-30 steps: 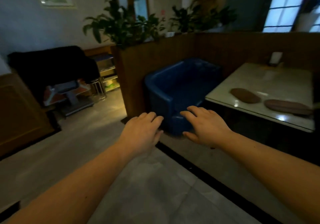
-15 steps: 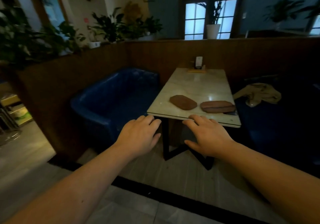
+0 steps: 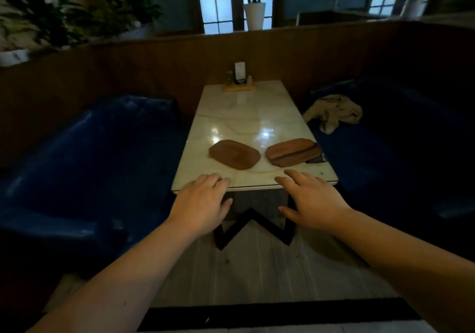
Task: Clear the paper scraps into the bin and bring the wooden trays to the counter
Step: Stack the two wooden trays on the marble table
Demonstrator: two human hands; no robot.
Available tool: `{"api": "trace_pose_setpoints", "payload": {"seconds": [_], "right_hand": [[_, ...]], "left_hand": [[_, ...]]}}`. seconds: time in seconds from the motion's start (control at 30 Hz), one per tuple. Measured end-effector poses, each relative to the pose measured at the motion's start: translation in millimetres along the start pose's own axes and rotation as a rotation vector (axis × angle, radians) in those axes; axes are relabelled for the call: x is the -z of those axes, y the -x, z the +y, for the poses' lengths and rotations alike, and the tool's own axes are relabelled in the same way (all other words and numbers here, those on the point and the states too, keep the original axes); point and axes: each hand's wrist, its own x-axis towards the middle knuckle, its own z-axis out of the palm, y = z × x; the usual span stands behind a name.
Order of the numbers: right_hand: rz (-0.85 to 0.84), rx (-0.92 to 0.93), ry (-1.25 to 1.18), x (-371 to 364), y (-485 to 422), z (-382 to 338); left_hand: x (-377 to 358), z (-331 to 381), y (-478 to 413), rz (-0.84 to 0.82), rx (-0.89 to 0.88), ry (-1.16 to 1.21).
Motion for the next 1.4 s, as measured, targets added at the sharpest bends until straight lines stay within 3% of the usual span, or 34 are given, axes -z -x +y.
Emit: {"api": "trace_pose_setpoints", "payload": {"seconds": [0.3, 0.63, 0.87, 1.4], "right_hand": [[-0.051, -0.025, 0.075, -46.1, -98.6, 98.0], [-0.227, -0.005, 0.120, -93.9, -192.0, 246.5], [-0.290, -0.069, 0.033, -121.3, -240.0, 309.0], [-0.371, -0.461, -0.330, -183.3, -357.5, 398.2]], "left_hand": [[-80.8, -0.5, -134.9, -0.112, -0.123, -0.048], [-178.6, 13.8, -278.8, -0.288, -0.056, -0.056], [-225.0, 14.8, -339.1, -0.395, -0.043, -0.015], [-338.9, -21.5, -468.9, -0.647, 0.170, 0.211]]}}
